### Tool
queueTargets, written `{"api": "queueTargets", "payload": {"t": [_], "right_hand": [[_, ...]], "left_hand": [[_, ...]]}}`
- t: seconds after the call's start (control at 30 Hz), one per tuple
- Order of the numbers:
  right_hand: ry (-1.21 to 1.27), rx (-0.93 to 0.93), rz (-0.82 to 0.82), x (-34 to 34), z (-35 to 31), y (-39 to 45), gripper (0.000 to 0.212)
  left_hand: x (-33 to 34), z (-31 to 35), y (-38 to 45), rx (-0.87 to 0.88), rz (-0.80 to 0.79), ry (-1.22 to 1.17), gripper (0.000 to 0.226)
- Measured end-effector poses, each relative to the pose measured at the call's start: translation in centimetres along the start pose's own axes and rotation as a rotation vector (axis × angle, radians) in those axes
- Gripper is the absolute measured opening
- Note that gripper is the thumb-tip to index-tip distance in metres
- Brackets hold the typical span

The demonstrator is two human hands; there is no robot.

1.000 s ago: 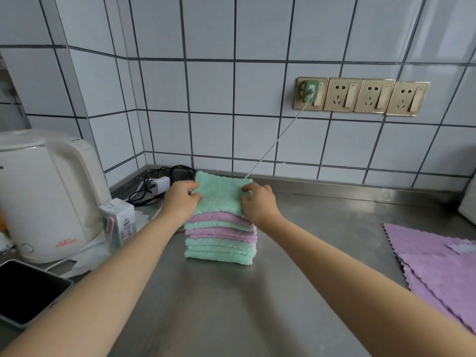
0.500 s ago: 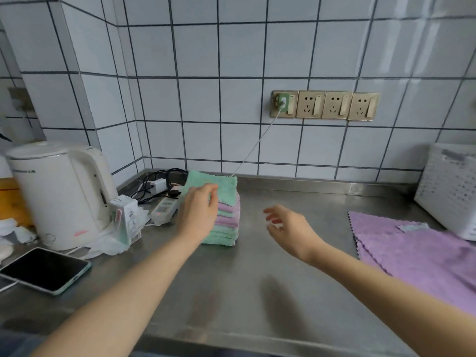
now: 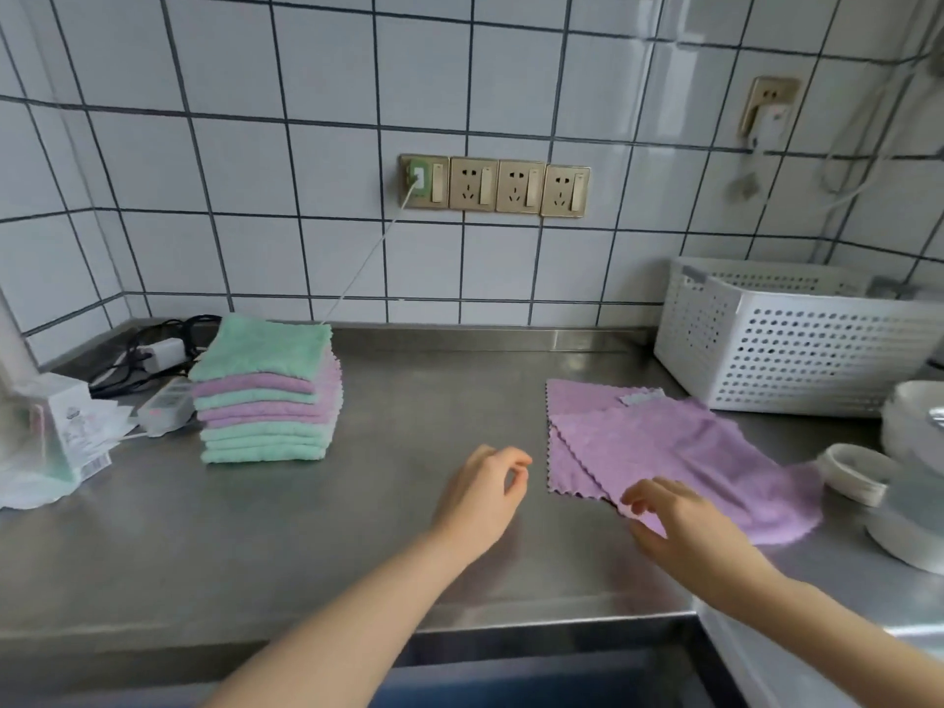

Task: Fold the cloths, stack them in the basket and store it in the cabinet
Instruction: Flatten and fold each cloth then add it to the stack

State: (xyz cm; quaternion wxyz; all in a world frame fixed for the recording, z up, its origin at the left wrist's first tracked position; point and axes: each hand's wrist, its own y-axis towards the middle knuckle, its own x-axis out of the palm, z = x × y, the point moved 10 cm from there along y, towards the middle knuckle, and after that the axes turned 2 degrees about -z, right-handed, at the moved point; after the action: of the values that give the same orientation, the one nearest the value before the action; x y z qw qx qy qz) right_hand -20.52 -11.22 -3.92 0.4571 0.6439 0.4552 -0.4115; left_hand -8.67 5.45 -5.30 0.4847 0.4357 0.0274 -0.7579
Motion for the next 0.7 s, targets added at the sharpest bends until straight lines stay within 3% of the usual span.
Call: {"api": "queueTargets", "payload": {"t": [0.17,0.3,0.37,0.4,0.47,0.57,0.7], "right_hand": [[-0.199,0.038,-0.014,1.2,3.1,-1.9,0.025],[-0.285,-0.054,0.045,1.5,3.4,-1.0,0.035],[-0.199,-0.027,0.081,0.0,3.4,-0.2,0.023],[-0.157,0.003,0.126,-1.0,3.9,0.1,0.014],[-0.026,-0.005,0.255,-4.2,3.5,0.3,0.015],[0.022,-0.151,0.512,-9.9,1.0,-0.6,0.018],[0.051,-0.152,0.621,-14.0,0.8,-0.9,0.013]], "left_hand": [[5.6,5.4,1.0,0.115,-0.195,-0.008,0.026],[9.4,6.7,2.0,0.129,-0.351,0.093,0.04],[10.7,6.7,2.7,0.126,-0.392,0.186,0.045],[10.9,6.9,3.1,0.122,-0.382,0.216,0.045],[11.1,7.3,4.5,0.088,-0.332,0.204,0.034],[10.7,7.5,6.9,-0.001,-0.242,0.06,0.03],[8.2,7.4,9.7,-0.07,-0.045,-0.085,0.026]]}}
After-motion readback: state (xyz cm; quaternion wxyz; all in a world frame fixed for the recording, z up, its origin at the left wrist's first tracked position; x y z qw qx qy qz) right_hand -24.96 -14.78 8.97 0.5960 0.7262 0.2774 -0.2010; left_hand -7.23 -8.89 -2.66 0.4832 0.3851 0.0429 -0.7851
